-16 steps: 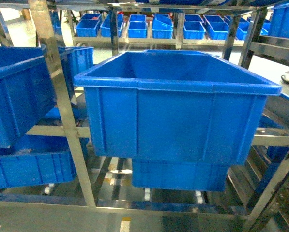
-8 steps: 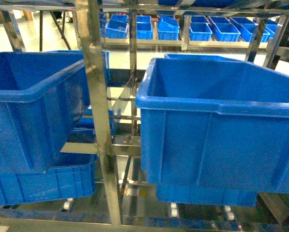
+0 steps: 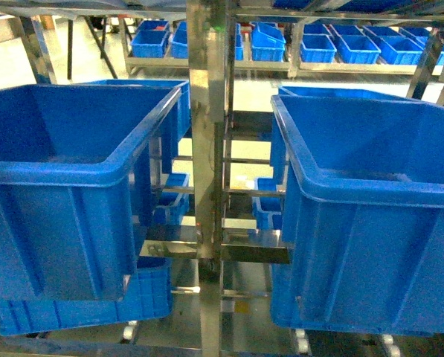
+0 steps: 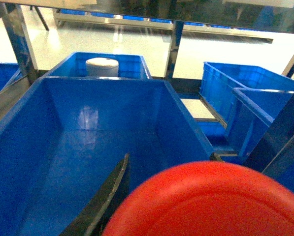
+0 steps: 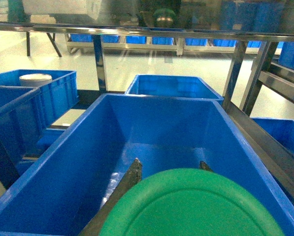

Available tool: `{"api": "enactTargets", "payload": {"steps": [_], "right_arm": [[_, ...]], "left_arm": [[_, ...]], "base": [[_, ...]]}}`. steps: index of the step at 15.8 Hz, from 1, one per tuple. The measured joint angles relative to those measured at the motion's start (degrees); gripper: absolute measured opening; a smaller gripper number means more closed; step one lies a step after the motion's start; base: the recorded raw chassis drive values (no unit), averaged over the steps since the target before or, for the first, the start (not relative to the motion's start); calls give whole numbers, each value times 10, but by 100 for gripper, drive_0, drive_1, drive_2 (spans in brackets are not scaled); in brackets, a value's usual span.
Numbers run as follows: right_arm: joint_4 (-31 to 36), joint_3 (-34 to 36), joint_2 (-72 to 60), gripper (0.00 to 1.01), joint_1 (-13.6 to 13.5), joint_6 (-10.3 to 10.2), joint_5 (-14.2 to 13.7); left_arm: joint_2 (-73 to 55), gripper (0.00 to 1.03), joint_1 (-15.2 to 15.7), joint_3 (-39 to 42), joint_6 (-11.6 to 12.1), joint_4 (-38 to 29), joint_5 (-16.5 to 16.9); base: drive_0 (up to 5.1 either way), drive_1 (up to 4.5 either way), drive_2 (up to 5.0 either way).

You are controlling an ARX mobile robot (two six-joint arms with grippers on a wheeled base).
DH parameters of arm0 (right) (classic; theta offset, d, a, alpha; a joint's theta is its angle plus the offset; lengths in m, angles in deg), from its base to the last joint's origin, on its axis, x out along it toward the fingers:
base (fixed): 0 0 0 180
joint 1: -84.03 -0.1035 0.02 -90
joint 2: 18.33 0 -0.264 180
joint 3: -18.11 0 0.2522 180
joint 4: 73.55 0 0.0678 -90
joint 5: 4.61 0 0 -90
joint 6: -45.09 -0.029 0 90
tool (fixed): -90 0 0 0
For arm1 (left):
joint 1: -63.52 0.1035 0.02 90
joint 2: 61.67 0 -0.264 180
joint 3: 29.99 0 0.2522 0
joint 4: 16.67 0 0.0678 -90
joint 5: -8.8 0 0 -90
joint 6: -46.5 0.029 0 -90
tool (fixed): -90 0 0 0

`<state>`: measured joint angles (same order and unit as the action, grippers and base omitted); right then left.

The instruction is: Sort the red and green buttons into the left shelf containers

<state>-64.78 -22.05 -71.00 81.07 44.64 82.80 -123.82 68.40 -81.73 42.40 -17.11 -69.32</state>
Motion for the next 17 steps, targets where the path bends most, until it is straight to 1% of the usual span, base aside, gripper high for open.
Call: {"api": "enactTargets", "payload": {"steps": [4,5,7,8,9,11,12,14,16,17], "right_arm": [[0,0,0,26,0,0,0],[-12,0,2,26,-2,1,-2],[-6,-12,-23,26,-24,-5,-29],[7,-24,-48,26,-28,-13,-41],[29,-45,-107,26,-31,-26,-54],[56,-70,-202,26,-30,-30,-63],[68,-92,-250,26,-23,-29,-66],[103,-134,-311,26,-10,-25,-79],[144,-189,-397,26,-3,-10,-83],[155,-206,-442,26,-2,1,-76]], "left_arm": [[0,43,-3,0,0,2,2],[0,43,-3,0,0,2,1],[0,43,-2,0,0,2,2],[1,43,-2,0,0,1,2],[0,43,-3,0,0,2,2],[0,43,-2,0,0,1,2],[1,43,-2,0,0,2,2],[1,43,-2,0,0,2,2],[0,43,-2,0,0,2,2],[1,43,-2,0,0,2,2]], "base": [[-420,442,-9],[-420,442,-9],[-420,442,-9],[-420,442,-9],[-420,442,-9],[-420,442,-9],[-420,442,-9],[0,0,0],[0,0,0],[0,0,0]]}}
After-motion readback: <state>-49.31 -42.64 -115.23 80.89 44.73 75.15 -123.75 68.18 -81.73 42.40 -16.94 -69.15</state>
